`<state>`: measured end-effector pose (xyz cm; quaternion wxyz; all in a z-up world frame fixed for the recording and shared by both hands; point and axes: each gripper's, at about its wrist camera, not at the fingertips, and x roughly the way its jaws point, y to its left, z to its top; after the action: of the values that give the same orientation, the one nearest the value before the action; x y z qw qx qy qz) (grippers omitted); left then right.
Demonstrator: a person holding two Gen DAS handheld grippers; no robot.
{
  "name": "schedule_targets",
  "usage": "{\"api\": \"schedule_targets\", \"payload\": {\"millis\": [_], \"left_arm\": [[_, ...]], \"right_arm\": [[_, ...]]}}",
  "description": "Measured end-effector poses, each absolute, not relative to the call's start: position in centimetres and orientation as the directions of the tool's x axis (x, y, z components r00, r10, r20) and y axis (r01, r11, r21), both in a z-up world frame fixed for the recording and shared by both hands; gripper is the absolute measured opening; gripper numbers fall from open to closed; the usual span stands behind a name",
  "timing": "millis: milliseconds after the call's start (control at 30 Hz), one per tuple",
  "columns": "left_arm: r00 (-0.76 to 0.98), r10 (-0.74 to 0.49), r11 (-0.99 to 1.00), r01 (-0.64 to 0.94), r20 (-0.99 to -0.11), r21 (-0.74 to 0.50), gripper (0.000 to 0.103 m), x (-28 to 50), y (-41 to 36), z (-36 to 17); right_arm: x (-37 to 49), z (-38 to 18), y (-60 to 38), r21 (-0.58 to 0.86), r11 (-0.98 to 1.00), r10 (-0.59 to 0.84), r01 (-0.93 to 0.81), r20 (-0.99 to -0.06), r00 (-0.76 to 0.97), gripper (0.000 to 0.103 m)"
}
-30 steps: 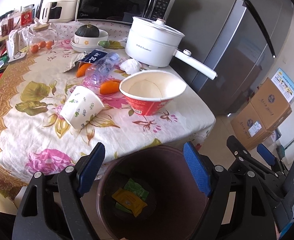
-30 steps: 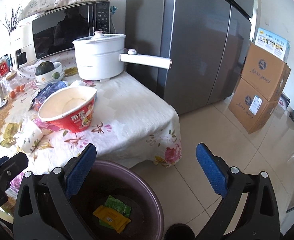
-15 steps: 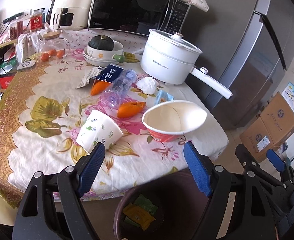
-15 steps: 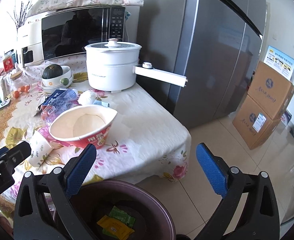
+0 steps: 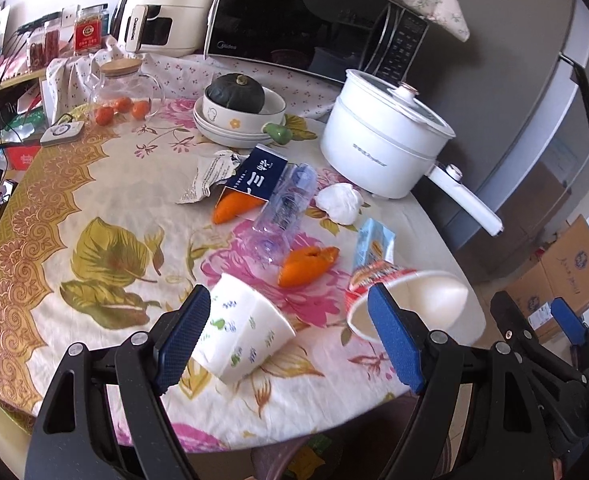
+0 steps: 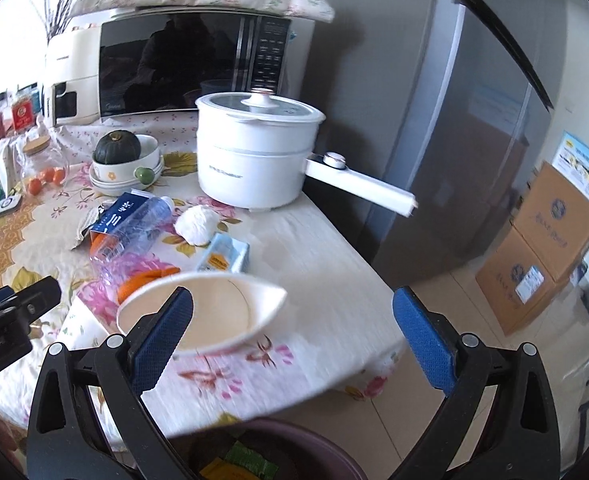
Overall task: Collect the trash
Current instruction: 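Grasp the white snack packet with the left tool while the right tool grasps the clear bottle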
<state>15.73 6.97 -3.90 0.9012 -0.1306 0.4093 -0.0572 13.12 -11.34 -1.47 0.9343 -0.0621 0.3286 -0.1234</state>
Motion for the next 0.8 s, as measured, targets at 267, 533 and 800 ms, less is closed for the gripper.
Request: {"api": "schedule_targets", "payload": {"millis": [267,533,800], "left_arm": [[0.636,-0.199,0.960,-0.025,-0.745,-0.278,0.079,21.1,8.8,-4.6],[0.610,-0.166,0.974,-0.020,-0.774,-0.225,0.079,27.0,9.5,-5.2],[0.570,-0.222,0.952,-0.048,-0.791,-0.301,0.079,32.1,12.2,-6.4]], "right_arm": [[18.1,-0.9,-9.0,-0.250,0.957,-0.271,0.146,-0.599,0.754,0.096],[22.3,-0.3,-7.2,-0.269,0.958,-0.249,0.096,-0.618,0.746,0.096],[28.2,-0.4,-5.1,-0.198,0.980,-0.155,0.010,-0.738,0.657,0.096]]}}
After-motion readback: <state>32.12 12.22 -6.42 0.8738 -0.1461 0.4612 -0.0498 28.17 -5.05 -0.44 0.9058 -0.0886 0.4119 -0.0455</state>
